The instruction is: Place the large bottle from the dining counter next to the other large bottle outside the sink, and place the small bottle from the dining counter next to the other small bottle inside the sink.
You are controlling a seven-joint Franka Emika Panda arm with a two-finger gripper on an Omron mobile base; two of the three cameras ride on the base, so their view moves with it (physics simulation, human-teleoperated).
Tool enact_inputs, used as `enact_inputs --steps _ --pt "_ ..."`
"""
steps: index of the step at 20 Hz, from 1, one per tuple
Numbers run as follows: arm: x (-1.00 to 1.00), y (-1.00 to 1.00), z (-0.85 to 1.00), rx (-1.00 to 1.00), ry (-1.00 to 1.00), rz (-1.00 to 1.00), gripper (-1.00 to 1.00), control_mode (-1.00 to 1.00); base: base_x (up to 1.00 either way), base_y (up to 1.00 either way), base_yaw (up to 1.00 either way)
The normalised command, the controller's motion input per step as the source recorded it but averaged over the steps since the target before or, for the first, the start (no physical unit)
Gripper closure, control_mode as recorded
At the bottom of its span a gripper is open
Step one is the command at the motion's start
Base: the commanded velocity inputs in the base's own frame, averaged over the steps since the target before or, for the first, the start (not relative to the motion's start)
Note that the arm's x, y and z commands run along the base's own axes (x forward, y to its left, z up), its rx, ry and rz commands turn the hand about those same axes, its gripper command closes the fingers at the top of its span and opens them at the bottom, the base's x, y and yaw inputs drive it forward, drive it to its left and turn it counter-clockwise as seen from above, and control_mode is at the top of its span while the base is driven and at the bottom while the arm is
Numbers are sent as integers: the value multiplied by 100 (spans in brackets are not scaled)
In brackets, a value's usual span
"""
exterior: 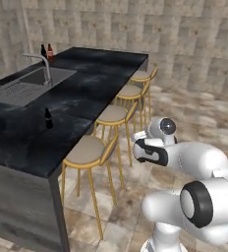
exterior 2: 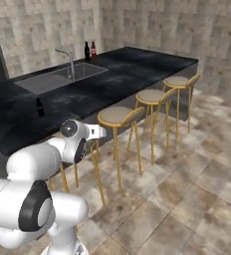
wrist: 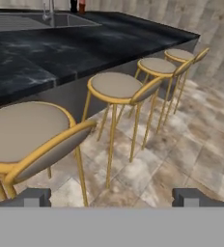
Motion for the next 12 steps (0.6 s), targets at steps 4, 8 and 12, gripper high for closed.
enact_inputs --steps 4,8,12 --pt "0 0 0 0 0 0 -100 100 0 -24 33" --pt "0 0 0 0 0 0 -100 100 0 -27 33" --pt "0 0 0 0 0 0 -100 100 0 -33 34"
